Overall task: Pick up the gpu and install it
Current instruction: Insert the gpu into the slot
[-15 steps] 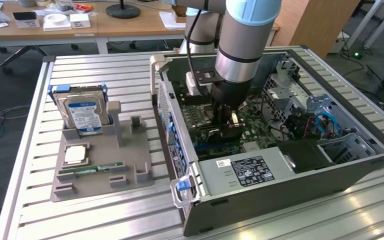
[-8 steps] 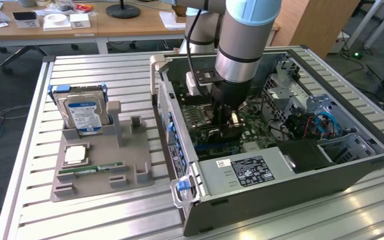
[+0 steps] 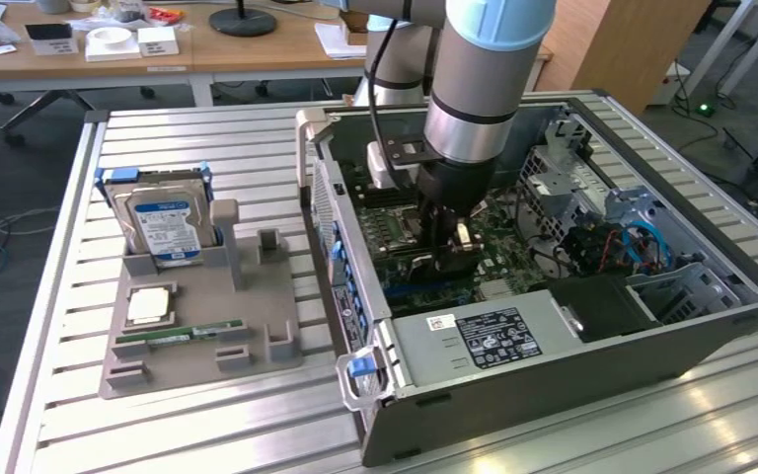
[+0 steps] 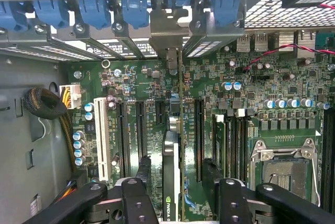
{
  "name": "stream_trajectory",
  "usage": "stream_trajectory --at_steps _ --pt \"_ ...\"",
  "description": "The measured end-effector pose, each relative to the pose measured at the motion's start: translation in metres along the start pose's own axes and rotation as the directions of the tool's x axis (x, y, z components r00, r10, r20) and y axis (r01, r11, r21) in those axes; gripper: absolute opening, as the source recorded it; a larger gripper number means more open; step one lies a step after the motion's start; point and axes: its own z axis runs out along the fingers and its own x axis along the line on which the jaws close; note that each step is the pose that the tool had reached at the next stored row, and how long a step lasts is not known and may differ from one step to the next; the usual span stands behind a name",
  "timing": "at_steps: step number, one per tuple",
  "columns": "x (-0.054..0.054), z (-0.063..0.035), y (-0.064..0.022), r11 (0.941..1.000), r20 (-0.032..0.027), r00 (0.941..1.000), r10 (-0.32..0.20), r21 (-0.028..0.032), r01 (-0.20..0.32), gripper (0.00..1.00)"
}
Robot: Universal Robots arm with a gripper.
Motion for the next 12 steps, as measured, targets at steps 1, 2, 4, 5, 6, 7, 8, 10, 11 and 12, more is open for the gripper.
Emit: stream_trajectory --at_steps 1,2,4,5,6,7,8,10,11,12 --pt "0.0 0.0 0.0 1.0 0.0 1.0 0.0 0.0 0.0 0.52" --pt "0.0 0.0 0.0 1.0 0.0 1.0 0.0 0.0 0.0 0.5" --pt "0.0 0.0 0.0 1.0 0.0 1.0 0.0 0.0 0.0 0.44" --pt "0.0 0.0 0.0 1.0 0.0 1.0 0.0 0.0 0.0 0.38" --pt "0.0 0.0 0.0 1.0 0.0 1.0 0.0 0.0 0.0 0.32" --pt "0.0 0.0 0.0 1.0 0.0001 1.0 0.0 -0.0001 0.0 0.32" --pt "0.0 0.0 0.0 1.0 0.0 1.0 0.0 -0.0001 0.0 0.27" --pt "0.0 0.0 0.0 1.0 -0.0001 1.0 0.0 0.0 0.0 0.27" --pt "0.0 0.0 0.0 1.0 0.0 1.0 0.0 0.0 0.0 0.27" --pt "0.0 0.0 0.0 1.0 0.0 1.0 0.0 0.0 0.0 0.27"
